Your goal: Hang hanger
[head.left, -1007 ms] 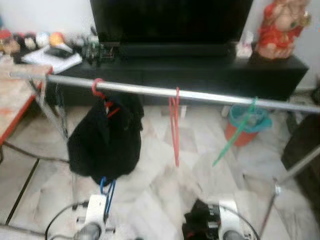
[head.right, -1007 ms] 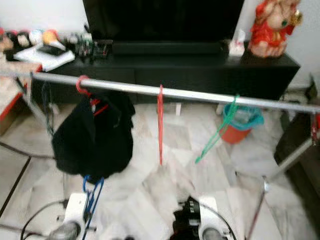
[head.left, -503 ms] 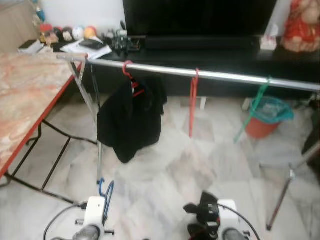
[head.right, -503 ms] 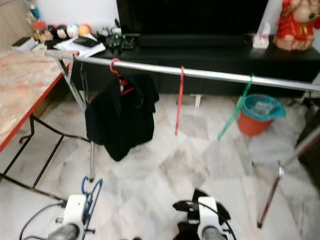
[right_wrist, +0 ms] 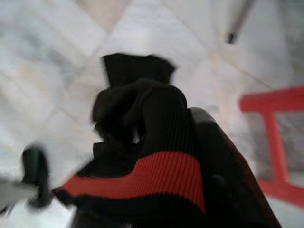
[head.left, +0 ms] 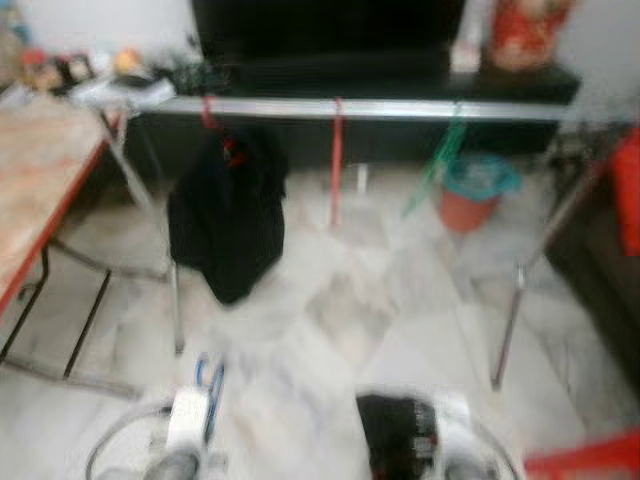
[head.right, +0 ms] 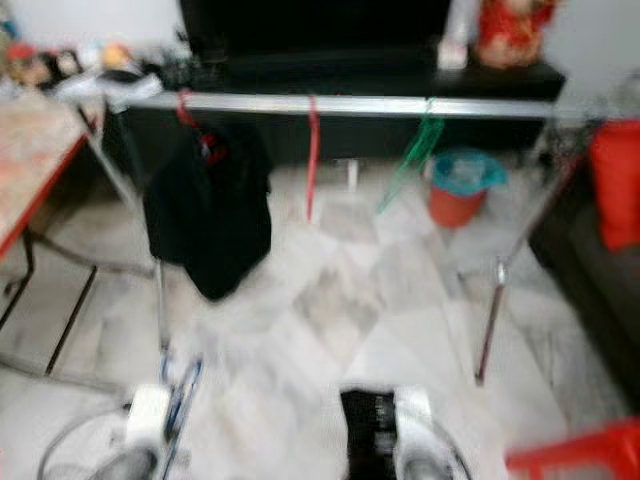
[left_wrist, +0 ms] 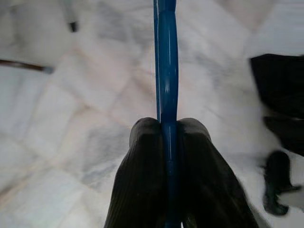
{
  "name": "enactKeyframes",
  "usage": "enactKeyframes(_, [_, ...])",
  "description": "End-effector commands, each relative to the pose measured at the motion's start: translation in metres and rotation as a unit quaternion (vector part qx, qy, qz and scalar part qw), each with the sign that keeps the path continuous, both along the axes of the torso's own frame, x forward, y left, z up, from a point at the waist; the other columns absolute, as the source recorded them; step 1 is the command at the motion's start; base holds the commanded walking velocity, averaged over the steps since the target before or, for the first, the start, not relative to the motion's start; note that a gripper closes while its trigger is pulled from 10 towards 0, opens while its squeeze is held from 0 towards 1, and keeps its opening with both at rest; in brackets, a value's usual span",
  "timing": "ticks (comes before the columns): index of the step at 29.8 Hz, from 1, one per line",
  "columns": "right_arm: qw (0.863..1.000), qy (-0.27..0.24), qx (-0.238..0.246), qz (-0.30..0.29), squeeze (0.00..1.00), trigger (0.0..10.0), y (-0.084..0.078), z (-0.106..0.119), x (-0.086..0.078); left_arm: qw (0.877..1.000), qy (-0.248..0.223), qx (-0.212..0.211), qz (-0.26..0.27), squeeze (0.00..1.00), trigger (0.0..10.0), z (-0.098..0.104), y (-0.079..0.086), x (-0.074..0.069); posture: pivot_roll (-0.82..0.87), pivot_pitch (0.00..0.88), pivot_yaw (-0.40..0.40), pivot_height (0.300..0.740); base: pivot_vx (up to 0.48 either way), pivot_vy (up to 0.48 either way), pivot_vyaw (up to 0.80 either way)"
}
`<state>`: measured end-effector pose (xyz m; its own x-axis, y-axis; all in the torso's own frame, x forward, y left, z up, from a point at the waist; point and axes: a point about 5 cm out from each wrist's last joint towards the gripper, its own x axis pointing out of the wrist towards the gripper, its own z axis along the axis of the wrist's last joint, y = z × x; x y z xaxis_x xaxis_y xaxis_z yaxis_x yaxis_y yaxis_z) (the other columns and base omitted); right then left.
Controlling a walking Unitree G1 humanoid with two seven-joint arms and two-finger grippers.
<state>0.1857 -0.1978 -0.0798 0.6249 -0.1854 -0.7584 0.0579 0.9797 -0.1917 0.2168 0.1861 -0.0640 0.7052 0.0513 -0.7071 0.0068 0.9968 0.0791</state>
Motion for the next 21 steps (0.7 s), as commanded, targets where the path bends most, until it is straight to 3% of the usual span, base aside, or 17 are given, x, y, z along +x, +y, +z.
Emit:
enactKeyframes(1, [1.000, -0.007, 0.011, 0.004, 0.00, 10.0, 0.0088, 0.0009, 0.0041, 1.000, 0.009, 0.018, 0.001, 0.00, 10.0, -0.0013, 0.0112, -0.0046, -0.01, 0.000, 0.024, 0.740, -0.307, 0.000, 0.00])
enactKeyframes(21, [1.000, -0.016, 0.012, 0.005, 0.00, 10.0, 0.0103, 0.0036, 0.0096, 1.000, 0.012, 0.019, 0.001, 0.00, 10.0, -0.0021, 0.0108, -0.0056, -0.01, 0.000, 0.025, 0.740, -0.303, 0.000, 0.00])
